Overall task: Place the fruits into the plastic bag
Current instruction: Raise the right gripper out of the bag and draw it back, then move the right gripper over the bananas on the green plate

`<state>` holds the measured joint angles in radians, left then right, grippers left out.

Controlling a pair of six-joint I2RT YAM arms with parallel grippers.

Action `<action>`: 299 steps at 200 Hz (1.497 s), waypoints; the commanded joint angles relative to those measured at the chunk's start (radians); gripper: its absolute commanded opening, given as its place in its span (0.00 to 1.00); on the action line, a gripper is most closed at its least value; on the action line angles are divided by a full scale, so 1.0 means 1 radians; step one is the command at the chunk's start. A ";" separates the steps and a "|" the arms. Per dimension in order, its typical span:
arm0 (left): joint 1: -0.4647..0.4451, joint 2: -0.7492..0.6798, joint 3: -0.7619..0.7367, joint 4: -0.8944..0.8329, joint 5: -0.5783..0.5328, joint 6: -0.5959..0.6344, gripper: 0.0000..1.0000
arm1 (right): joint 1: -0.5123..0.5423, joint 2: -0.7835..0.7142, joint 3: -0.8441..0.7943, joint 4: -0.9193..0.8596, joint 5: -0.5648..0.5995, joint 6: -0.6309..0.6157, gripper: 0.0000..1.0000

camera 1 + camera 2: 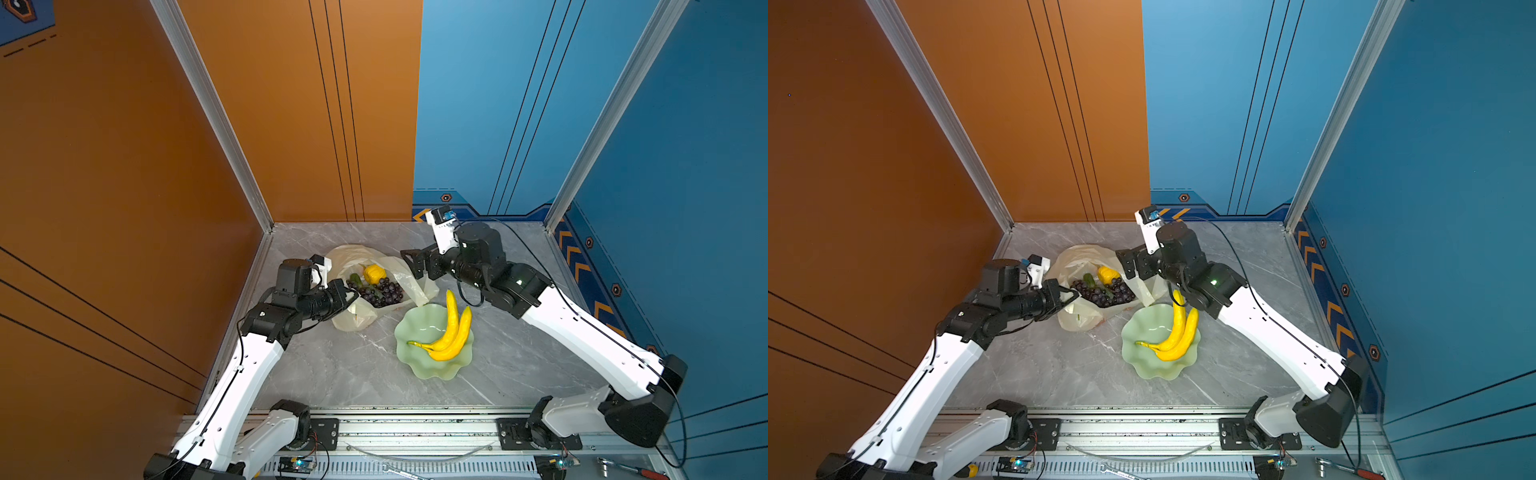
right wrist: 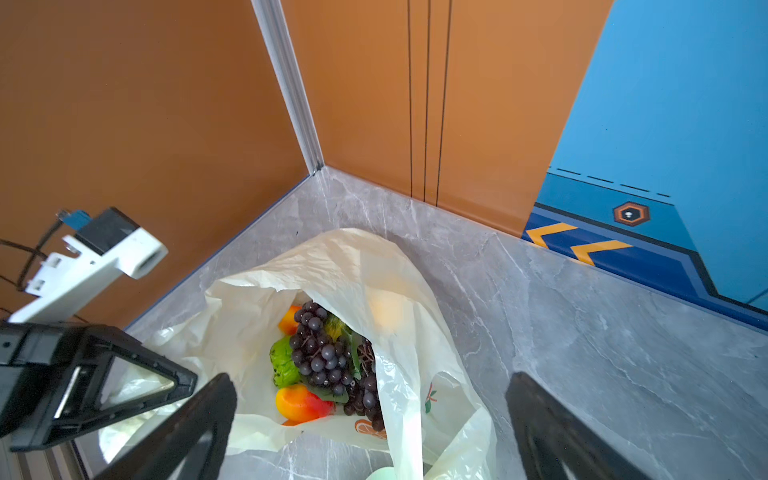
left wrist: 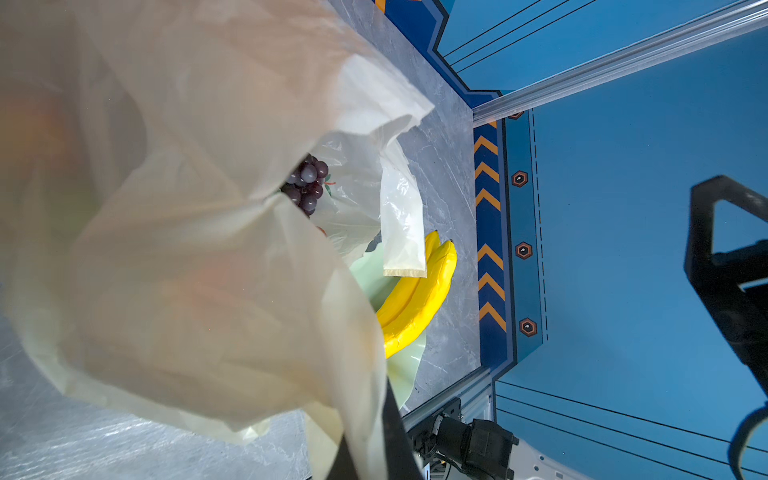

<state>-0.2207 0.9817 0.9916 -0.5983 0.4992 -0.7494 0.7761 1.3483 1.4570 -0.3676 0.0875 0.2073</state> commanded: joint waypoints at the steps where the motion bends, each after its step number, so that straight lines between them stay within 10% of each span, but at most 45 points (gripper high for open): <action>1: 0.006 -0.018 -0.008 -0.008 0.020 0.009 0.00 | -0.026 -0.076 -0.055 -0.029 0.076 0.175 1.00; 104: 0.004 -0.022 -0.020 -0.008 0.015 0.007 0.00 | -0.292 -0.291 0.071 -0.516 -0.023 0.479 1.00; 178: 0.003 -0.042 -0.032 -0.009 0.009 -0.001 0.00 | -0.290 -0.274 0.075 -0.949 -0.036 0.688 1.00; 299: -0.003 -0.056 -0.041 -0.008 0.015 -0.001 0.00 | -0.118 -0.095 -0.206 -0.670 -0.054 0.602 1.00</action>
<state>-0.2218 0.9348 0.9634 -0.5983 0.4992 -0.7528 0.6483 1.1904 1.2381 -1.1065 0.0338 0.9001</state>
